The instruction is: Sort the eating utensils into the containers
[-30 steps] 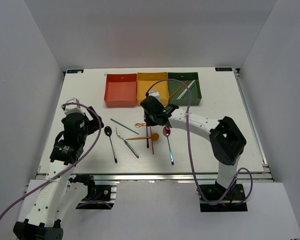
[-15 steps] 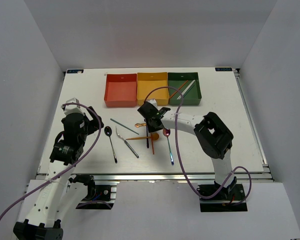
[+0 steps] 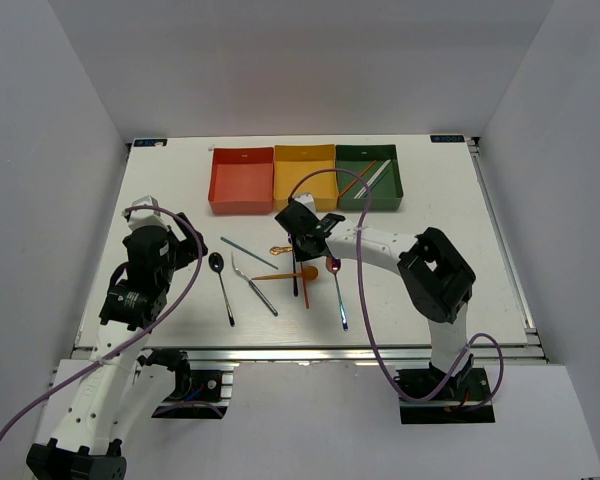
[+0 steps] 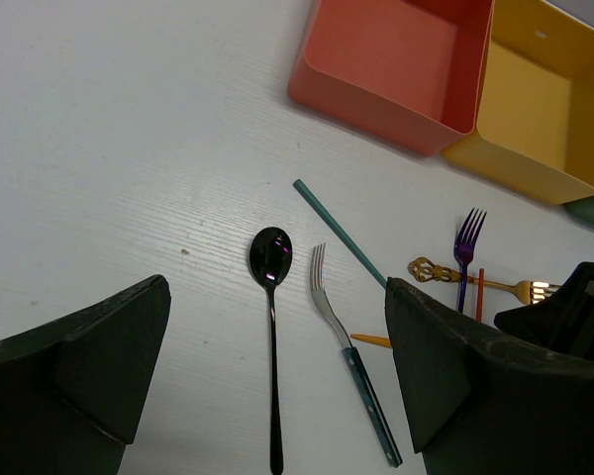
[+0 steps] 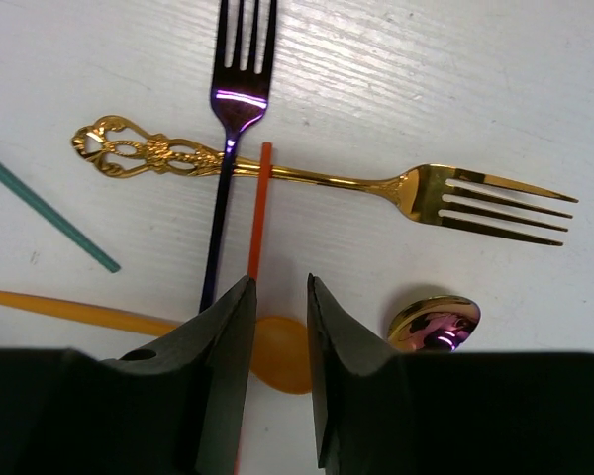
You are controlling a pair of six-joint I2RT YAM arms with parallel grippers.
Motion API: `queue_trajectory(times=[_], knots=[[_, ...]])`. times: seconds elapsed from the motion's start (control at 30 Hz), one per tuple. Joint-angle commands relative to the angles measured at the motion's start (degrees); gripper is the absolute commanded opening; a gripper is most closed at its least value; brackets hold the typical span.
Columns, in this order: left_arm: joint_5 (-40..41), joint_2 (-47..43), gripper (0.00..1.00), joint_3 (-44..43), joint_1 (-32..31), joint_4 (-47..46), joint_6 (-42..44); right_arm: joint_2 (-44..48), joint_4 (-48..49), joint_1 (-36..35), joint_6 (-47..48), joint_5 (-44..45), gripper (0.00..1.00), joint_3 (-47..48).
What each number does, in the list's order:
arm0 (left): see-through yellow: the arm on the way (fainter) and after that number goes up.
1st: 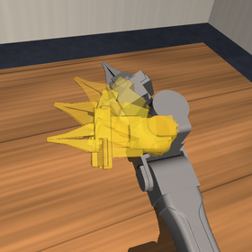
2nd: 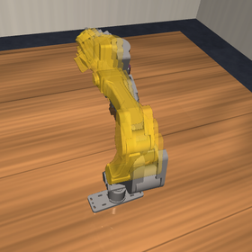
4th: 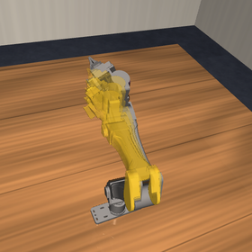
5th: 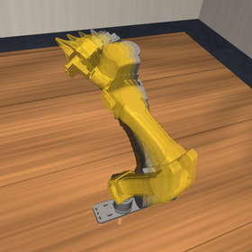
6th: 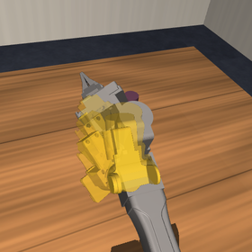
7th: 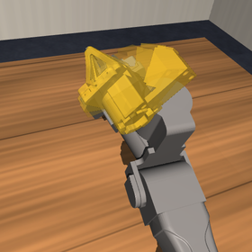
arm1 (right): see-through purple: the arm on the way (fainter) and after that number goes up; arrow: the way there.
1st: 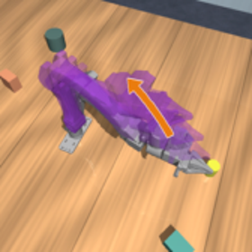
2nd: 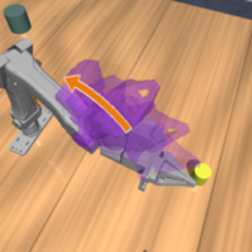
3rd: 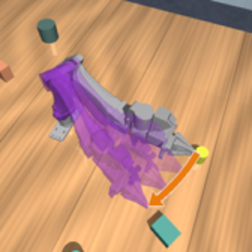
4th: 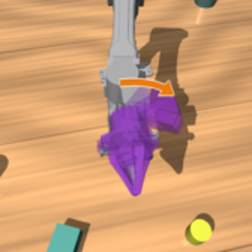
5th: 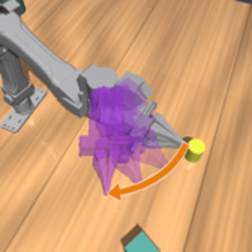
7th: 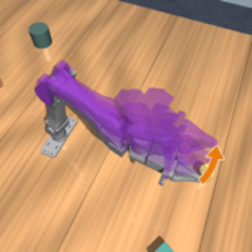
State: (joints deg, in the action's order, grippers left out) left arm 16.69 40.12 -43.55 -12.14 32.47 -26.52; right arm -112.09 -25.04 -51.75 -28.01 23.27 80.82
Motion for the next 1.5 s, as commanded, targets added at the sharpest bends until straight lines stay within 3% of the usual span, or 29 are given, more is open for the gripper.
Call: queue_trajectory(times=[0.0, 0.47, 0.73, 0.87, 1.2, 1.4, 1.47], knots=[[-0.52, -0.39, 0.98, -0.04, -0.25, -0.74, 0.16, 1.79, 1.13, -1.34, -0.47, 0.64, 0.33, 1.01], [-0.69, -0.57, 0.98, -0.04, -0.25, -0.74, 0.16, -3.91, 1.40, -1.52, -0.47, -0.68, 0.28, 2.85], [-0.69, -0.57, 0.98, -0.04, -0.25, -0.74, 0.16, -5.33, 1.83, -1.52, -1.43, -0.94, 0.15, 2.94], [-0.69, -0.66, 0.98, -0.13, -0.25, -0.74, 0.24, -4.10, 1.75, -1.52, -2.84, -0.16, 0.00, 2.33], [-0.69, -0.92, 0.98, -0.04, -0.25, -0.74, 0.24, 6.86, 3.23, -1.08, -4.60, -0.32, 0.00, 0.49], [-0.69, -0.83, 0.98, -0.04, -0.25, -0.74, 0.24, 14.52, 8.86, 8.04, -3.98, -5.15, 0.00, -1.19], [-0.60, -0.74, 0.98, -0.13, -0.25, -0.74, 0.24, 15.32, 14.19, 15.07, -5.64, -11.09, 0.00, -1.45]])
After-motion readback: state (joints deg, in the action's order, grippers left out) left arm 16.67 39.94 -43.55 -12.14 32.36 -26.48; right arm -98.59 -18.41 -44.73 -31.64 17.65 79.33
